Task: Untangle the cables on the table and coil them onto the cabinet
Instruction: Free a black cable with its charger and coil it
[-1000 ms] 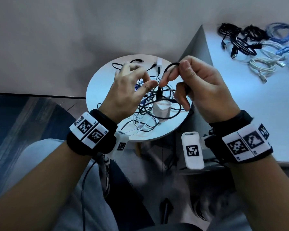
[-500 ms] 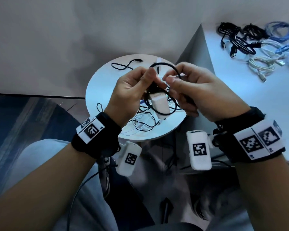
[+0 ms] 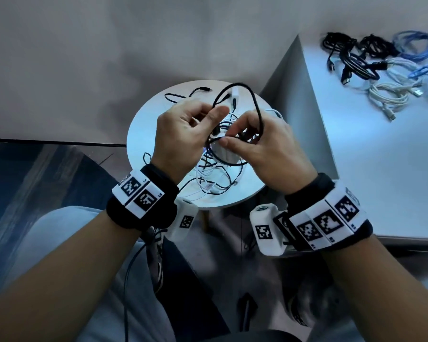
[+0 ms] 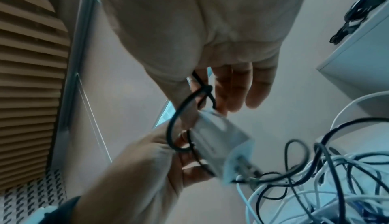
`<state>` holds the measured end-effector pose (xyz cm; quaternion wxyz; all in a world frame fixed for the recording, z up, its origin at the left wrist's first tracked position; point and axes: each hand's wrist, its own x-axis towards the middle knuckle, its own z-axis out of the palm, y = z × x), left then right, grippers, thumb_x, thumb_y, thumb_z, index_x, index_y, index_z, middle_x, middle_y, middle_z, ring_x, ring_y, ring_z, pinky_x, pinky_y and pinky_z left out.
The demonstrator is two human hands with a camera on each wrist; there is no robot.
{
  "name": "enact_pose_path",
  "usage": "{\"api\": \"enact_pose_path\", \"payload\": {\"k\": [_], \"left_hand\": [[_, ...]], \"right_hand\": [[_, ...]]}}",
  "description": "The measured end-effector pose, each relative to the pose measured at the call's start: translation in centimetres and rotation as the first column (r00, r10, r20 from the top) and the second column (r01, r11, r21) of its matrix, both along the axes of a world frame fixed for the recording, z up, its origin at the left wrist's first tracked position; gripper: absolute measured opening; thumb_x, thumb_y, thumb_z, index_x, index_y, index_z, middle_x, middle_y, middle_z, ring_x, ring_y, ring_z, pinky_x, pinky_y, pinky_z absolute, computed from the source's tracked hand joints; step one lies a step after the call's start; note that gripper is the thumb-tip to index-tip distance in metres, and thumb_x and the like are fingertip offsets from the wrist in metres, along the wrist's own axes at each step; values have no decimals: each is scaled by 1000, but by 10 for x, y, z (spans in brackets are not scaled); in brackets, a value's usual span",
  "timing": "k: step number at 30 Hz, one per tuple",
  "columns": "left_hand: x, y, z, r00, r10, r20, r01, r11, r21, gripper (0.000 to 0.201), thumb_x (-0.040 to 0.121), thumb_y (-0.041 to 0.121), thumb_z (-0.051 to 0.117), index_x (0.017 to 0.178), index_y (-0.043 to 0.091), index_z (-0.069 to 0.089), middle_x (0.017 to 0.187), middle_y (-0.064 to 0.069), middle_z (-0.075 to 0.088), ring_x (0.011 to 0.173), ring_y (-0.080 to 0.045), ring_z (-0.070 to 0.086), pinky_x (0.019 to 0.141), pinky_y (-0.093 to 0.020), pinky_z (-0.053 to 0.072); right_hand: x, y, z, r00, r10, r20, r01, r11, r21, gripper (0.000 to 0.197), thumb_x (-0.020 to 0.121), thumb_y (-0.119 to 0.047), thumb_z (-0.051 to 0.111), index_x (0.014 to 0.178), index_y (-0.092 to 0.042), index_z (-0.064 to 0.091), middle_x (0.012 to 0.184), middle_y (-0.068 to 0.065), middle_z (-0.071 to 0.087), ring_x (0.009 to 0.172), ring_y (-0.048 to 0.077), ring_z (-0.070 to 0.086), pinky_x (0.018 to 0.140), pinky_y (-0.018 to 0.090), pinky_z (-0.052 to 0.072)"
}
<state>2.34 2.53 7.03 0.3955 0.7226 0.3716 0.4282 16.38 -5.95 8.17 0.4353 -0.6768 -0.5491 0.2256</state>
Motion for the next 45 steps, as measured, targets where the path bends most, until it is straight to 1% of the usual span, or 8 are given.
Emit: {"api": "enact_pose_path", "payload": {"k": [5, 10, 15, 19, 26, 35, 41, 45], "left_hand": [[-5, 19, -6, 993, 97, -72, -101, 994, -51, 33, 101, 44, 57, 77, 23, 65, 66, 8, 64, 62, -12, 61, 64, -38, 56], [1, 10, -6, 994, -83, 69, 95, 977, -191, 35, 106, 31, 50, 80, 13, 63, 70, -1, 59, 66, -12, 54, 64, -28, 45], [2, 10, 0, 956, -148, 252, 207, 952, -227, 30, 107, 21, 47, 89, 4, 64, 78, -9, 70, 75, -22, 67, 75, -35, 57], [3, 5, 2, 937, -177, 301, 262, 927, -270, 31, 109, 22, 43, 99, -2, 60, 84, -14, 76, 76, -30, 72, 74, -40, 60], [3, 10, -2, 973, -182, 144, 202, 969, -143, 29, 105, 28, 50, 92, 10, 69, 90, -11, 71, 82, -13, 64, 81, -30, 51], [6, 6, -5, 925, -224, 307, 239, 971, -13, 27, 108, 12, 42, 90, 5, 61, 90, -14, 63, 87, -16, 64, 83, -29, 48], [-2, 29, 5, 893, -10, 449, 21, 1000, -20, 27, 109, 16, 36, 88, 12, 51, 76, -8, 64, 74, -30, 64, 77, -39, 52], [1, 30, -4, 937, 84, 338, -74, 996, -41, 26, 106, 23, 47, 81, 18, 50, 69, -3, 52, 62, -27, 50, 64, -43, 46]], "right_hand": [[15, -5, 8, 968, 219, 123, -205, 972, -114, 13, 85, -36, 77, 80, -28, 67, 108, -6, 56, 112, 14, 51, 100, 26, 38], [38, -7, 10, 939, 270, 214, -177, 912, -370, 38, 84, -65, 63, 81, -26, 65, 105, -10, 62, 103, 11, 59, 99, 38, 45], [40, -8, 3, 917, 231, -326, -322, 910, -260, 58, 75, -70, 59, 116, -29, 63, 112, -8, 72, 103, 14, 69, 100, 36, 50], [31, -4, 4, 774, 195, -603, -374, 909, -186, 44, 96, -56, 43, 120, -26, 65, 116, 13, 68, 72, 42, 62, 63, 34, 51], [20, -1, 2, 932, 122, -341, -164, 981, -99, 32, 97, -36, 62, 99, -5, 68, 77, 3, 63, 50, 6, 46, 48, 17, 36], [13, 6, -4, 893, -136, -429, -4, 951, -309, 25, 95, -11, 50, 70, -12, 53, 55, 3, 54, 39, 16, 46, 42, 25, 35], [27, -1, -15, 991, 37, 126, 37, 845, -533, 27, 88, -32, 54, 71, -13, 63, 65, -1, 70, 63, 17, 67, 65, 35, 55], [20, -3, -14, 967, 139, 212, -39, 908, -418, 29, 86, -26, 57, 115, -26, 57, 118, -9, 63, 109, 15, 58, 94, 37, 48]]}}
